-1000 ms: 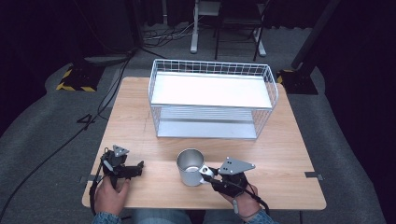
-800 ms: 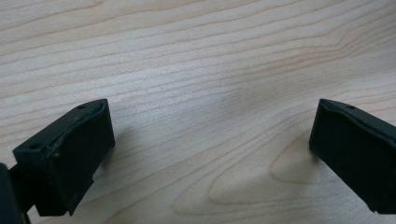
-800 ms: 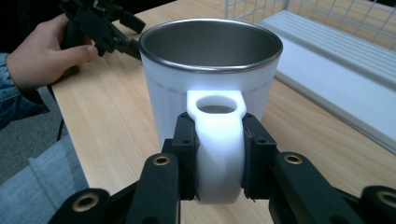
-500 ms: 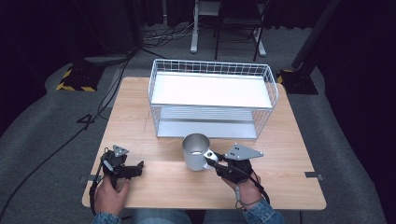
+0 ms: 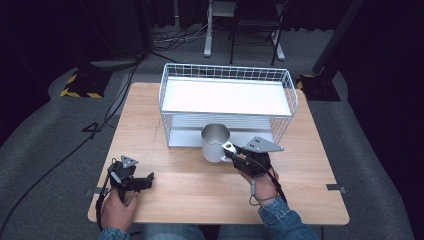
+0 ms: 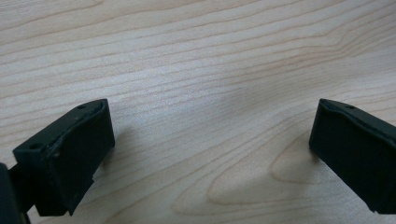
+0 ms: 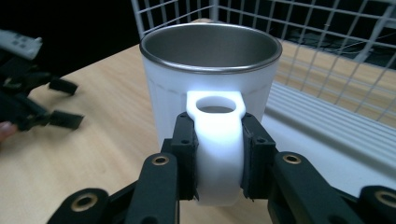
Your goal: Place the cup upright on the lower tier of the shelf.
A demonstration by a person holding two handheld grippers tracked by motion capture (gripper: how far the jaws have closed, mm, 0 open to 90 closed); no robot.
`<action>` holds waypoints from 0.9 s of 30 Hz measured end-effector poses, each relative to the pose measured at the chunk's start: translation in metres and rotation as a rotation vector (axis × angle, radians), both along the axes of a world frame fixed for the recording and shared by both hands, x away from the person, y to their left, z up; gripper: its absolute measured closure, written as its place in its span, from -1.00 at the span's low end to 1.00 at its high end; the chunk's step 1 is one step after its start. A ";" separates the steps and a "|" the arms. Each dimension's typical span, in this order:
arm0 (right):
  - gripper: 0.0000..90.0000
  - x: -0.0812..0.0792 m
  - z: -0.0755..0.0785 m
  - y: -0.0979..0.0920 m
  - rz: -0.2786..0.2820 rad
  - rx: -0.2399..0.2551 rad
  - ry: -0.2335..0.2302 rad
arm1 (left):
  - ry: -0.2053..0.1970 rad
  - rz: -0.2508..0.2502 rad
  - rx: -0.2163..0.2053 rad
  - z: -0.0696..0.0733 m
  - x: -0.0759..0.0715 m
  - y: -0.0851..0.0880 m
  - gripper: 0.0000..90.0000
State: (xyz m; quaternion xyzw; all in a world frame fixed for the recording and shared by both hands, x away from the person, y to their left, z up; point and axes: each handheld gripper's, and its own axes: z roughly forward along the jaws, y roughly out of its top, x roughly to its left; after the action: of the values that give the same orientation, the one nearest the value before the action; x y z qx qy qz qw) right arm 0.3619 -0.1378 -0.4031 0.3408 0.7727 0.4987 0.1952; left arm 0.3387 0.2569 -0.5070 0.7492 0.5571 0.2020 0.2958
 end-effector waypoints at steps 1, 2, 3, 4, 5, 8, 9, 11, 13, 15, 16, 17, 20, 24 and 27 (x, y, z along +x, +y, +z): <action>0.58 0.004 0.000 -0.001 -0.009 0.005 0.003 | 0.000 0.000 0.000 0.000 0.000 0.000 -0.99; 0.58 0.008 -0.001 -0.002 -0.019 0.010 0.003 | 0.000 0.000 0.000 0.000 0.000 0.000 -0.99; 0.58 0.014 -0.001 -0.003 -0.034 0.007 -0.002 | 0.000 0.000 0.000 0.000 0.000 0.000 -0.99; 0.58 0.014 -0.001 -0.003 -0.034 0.007 -0.002 | 0.000 0.000 0.000 0.000 0.000 0.000 -0.99; 0.58 0.017 -0.002 -0.003 -0.045 0.003 -0.007 | 0.001 0.000 0.000 0.000 0.000 0.000 -0.99; 0.58 0.027 -0.003 -0.003 -0.069 -0.003 -0.019 | 0.000 0.000 0.000 0.000 0.000 0.000 -0.99; 0.58 0.033 -0.003 -0.003 -0.084 -0.003 -0.030 | 0.000 0.001 -0.001 0.000 0.000 0.000 -0.99; 0.58 0.037 -0.004 -0.002 -0.093 -0.004 -0.038 | 0.000 0.000 0.000 0.000 0.000 0.000 -0.99; 0.58 0.045 -0.004 0.001 -0.111 -0.013 -0.054 | 0.000 0.000 -0.001 0.000 0.000 0.000 -0.99; 0.58 0.050 -0.006 0.003 -0.122 -0.012 -0.062 | 0.000 0.001 -0.002 0.000 0.000 0.000 -0.99; 0.58 0.053 -0.007 0.004 -0.131 -0.016 -0.063 | 0.000 0.000 -0.001 0.000 0.000 0.000 -0.99; 0.58 0.055 -0.008 0.005 -0.136 -0.017 -0.065 | 0.001 0.000 0.000 0.000 0.000 0.000 -0.99; 0.58 0.060 -0.010 0.007 -0.148 -0.020 -0.071 | 0.000 0.000 0.000 0.000 0.000 0.000 -0.99; 0.58 0.070 -0.016 0.010 -0.173 -0.020 -0.067 | 0.000 0.000 -0.001 0.000 0.000 0.000 -0.99; 0.58 0.077 -0.021 0.013 -0.197 -0.045 -0.081 | 0.001 -0.001 0.000 0.000 0.000 0.000 -0.99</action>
State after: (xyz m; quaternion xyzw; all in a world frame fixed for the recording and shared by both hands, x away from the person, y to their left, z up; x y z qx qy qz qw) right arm 0.4389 -0.1246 -0.4242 0.3900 0.7379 0.4732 0.2819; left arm 0.3387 0.2570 -0.5069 0.7494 0.5570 0.2016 0.2957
